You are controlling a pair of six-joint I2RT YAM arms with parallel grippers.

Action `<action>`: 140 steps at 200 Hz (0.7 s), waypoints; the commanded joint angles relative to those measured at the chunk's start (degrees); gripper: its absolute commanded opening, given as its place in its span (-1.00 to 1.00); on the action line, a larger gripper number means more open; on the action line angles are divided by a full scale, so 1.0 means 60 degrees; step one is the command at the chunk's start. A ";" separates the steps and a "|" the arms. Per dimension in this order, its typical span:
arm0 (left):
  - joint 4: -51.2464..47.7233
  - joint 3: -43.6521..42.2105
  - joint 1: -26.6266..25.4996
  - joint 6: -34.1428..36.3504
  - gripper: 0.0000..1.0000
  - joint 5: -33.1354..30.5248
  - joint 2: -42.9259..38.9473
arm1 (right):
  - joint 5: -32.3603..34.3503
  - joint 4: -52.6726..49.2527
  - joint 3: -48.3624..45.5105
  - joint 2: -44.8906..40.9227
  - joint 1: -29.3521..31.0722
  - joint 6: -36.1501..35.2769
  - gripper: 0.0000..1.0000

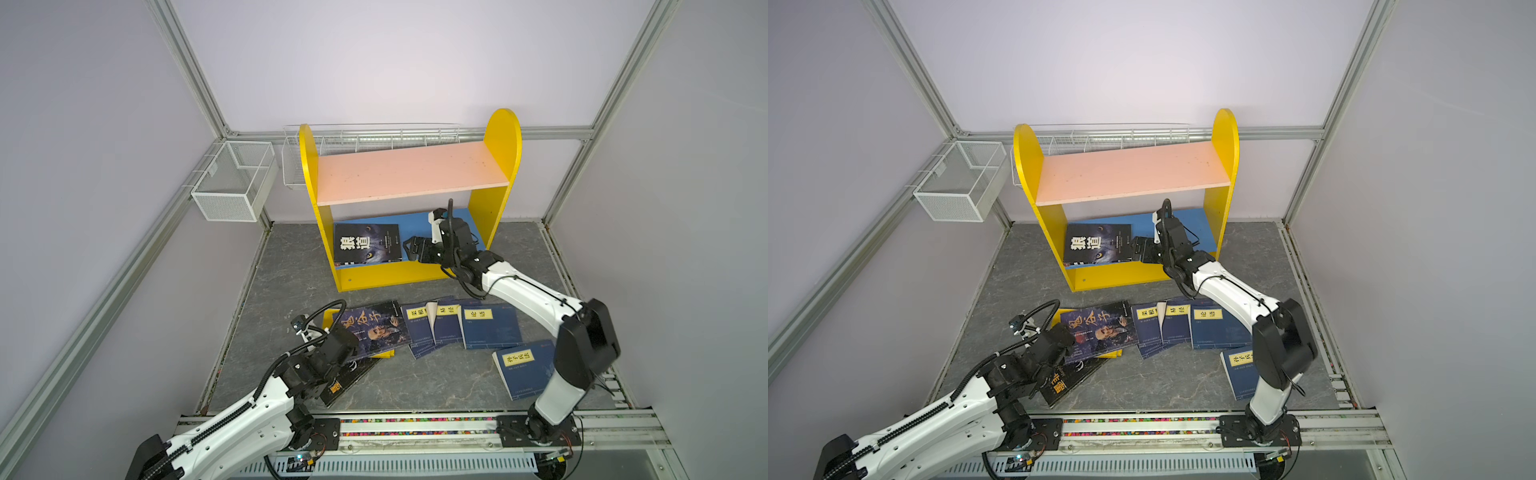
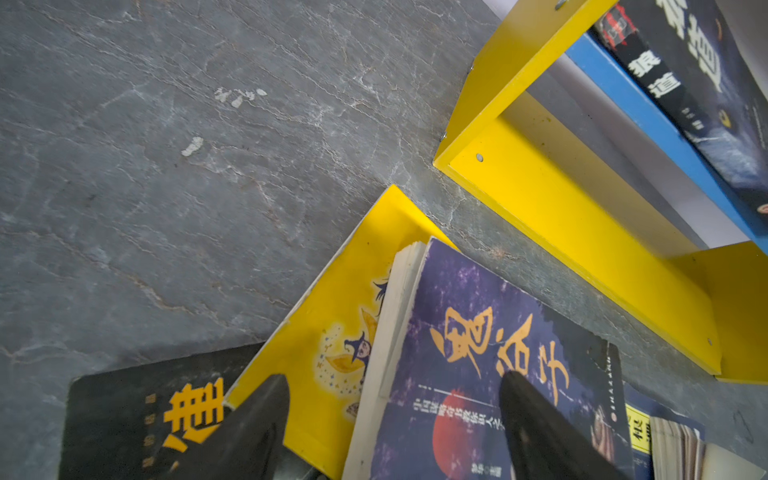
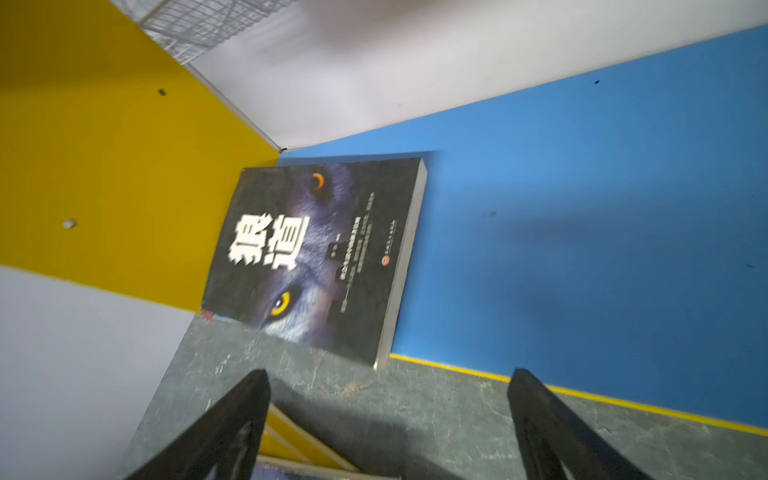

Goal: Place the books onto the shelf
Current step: 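Move right gripper back to the purple book and grasp its edge beside left gripper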

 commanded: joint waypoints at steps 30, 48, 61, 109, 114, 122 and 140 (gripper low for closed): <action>0.0601 0.0186 0.0336 0.0307 0.54 0.0568 0.0777 | -0.2117 -0.2169 -0.2231 -0.1065 0.1320 -0.2342 0.81; 0.0796 0.0200 0.0444 0.0397 0.49 0.0756 0.1072 | -0.2663 -0.2752 -0.2489 -0.0773 0.1612 -0.2627 0.79; 0.0914 0.0200 0.0527 0.0493 0.45 0.0864 0.1286 | -0.3281 -0.2809 -0.2577 -0.0360 0.1638 -0.2628 0.76; 0.1027 0.0150 0.0654 0.0524 0.41 0.1080 0.1819 | -0.4411 -0.3875 -0.1428 0.1484 0.1581 -0.3020 0.54; 0.1045 0.0135 0.0655 0.0530 0.40 0.1099 0.1871 | -0.4481 -0.3914 -0.1348 0.1612 0.1584 -0.3028 0.53; 0.1080 0.0127 0.0677 0.0531 0.39 0.1122 0.1944 | -0.4596 -0.3979 -0.1256 0.1758 0.1571 -0.3030 0.51; 0.1227 0.0127 0.0670 0.0603 0.36 0.1199 0.2147 | -0.4834 -0.3977 -0.1158 0.1947 0.1530 -0.3057 0.49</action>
